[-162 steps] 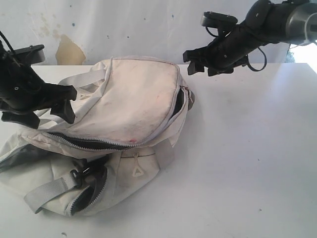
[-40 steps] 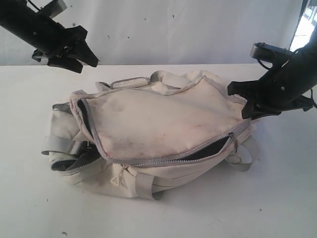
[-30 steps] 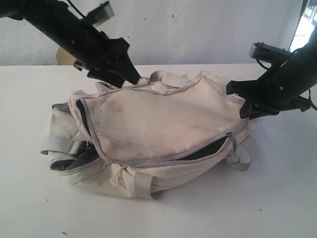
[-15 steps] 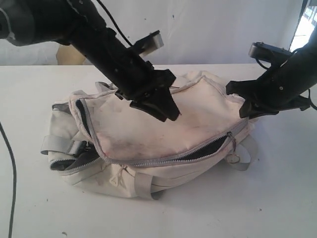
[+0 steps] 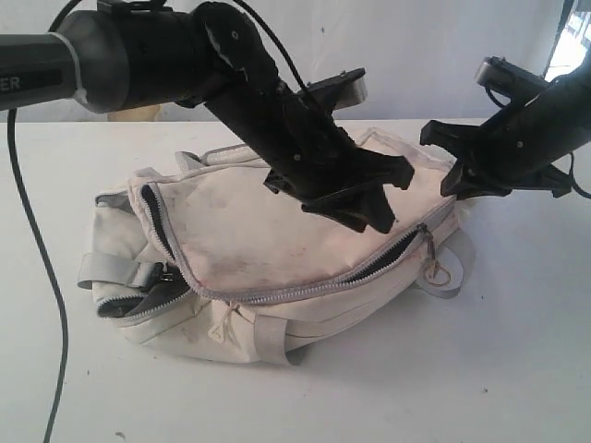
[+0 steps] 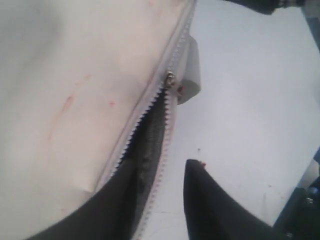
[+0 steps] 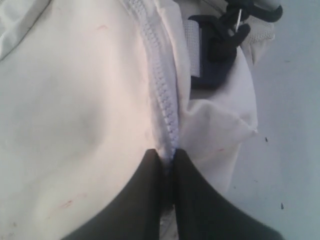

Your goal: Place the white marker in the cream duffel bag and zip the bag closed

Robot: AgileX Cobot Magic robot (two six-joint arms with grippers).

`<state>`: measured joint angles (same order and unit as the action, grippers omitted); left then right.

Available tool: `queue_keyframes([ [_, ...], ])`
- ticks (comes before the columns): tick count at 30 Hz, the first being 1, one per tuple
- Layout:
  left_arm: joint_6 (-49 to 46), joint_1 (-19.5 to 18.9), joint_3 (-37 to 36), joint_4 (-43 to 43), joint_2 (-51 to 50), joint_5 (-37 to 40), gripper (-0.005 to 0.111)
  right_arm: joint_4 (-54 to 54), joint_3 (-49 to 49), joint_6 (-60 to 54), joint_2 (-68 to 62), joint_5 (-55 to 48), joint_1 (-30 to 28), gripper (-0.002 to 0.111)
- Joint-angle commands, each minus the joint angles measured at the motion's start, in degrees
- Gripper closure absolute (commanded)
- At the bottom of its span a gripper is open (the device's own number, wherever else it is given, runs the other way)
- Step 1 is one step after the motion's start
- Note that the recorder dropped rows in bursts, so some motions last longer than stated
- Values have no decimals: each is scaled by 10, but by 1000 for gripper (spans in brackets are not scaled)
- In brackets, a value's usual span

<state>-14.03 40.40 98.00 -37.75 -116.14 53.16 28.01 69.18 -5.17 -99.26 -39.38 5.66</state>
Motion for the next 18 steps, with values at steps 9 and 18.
queue_keyframes([
  [9,-42,16,-3,-111,7,-6,75,20,23,-2,-1,4,-7,108],
  [18,-50,30,-3,-72,7,-49,75,22,23,-2,-1,24,-7,108],
])
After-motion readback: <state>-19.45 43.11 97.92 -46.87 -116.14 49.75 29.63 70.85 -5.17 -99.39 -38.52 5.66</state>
